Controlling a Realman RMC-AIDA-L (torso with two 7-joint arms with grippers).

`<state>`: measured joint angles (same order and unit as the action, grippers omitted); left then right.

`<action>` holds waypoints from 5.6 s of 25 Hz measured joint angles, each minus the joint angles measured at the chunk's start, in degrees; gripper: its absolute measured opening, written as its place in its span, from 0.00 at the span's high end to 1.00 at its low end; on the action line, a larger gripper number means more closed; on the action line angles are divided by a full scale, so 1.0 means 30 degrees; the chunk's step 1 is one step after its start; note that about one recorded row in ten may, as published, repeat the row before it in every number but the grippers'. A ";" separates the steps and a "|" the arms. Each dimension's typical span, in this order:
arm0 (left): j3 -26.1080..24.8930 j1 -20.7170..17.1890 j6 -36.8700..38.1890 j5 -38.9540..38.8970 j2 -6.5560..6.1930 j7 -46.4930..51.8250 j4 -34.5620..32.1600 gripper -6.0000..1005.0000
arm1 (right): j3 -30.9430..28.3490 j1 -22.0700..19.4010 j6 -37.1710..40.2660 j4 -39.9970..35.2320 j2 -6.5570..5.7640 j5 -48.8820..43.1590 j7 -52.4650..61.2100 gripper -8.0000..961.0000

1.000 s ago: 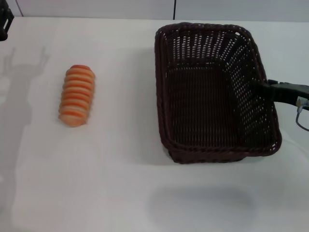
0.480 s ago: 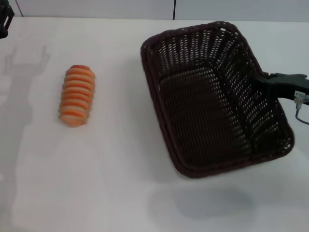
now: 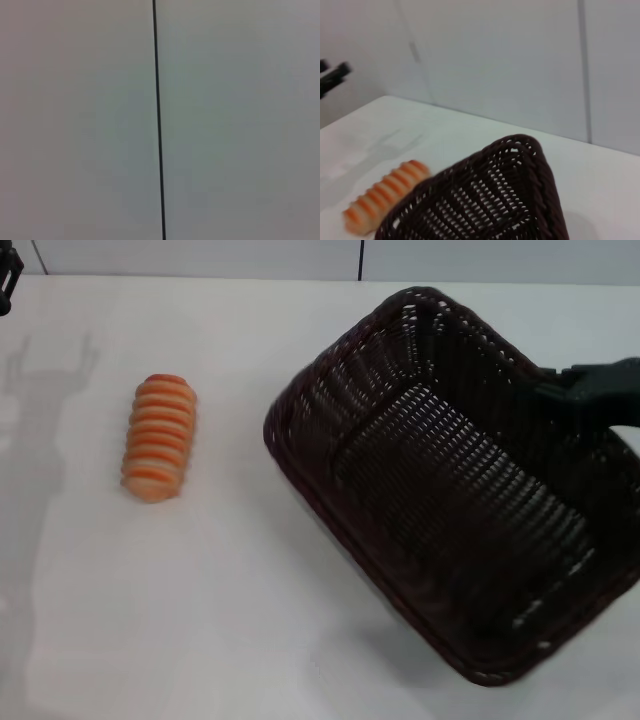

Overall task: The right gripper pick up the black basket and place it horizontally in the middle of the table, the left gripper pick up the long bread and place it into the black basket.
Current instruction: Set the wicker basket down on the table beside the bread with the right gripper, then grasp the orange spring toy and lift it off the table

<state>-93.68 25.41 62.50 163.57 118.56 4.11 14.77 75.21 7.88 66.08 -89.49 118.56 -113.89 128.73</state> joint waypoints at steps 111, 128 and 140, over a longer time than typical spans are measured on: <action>0.1824 -0.0861 -3.8097 0.0626 -0.0088 -0.3732 2.1734 0.18 | 1.3627 -0.6902 -3.9062 0.8728 0.0194 -0.3436 0.6833 0.16; 0.1720 0.0537 -3.9256 0.0643 -0.0082 -0.3652 1.8686 0.18 | 1.3418 -0.6670 -3.8701 0.8748 0.0086 -0.3282 0.6884 0.16; 0.1567 0.1105 -4.0056 0.0663 -0.0192 -0.5390 1.9178 0.24 | 1.3417 -0.6657 -3.8667 0.8850 0.0089 -0.3256 0.6881 0.16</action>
<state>-88.98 28.72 -57.66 165.56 117.98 -12.07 72.30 115.46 -12.09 -49.92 -62.94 118.83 -123.66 149.37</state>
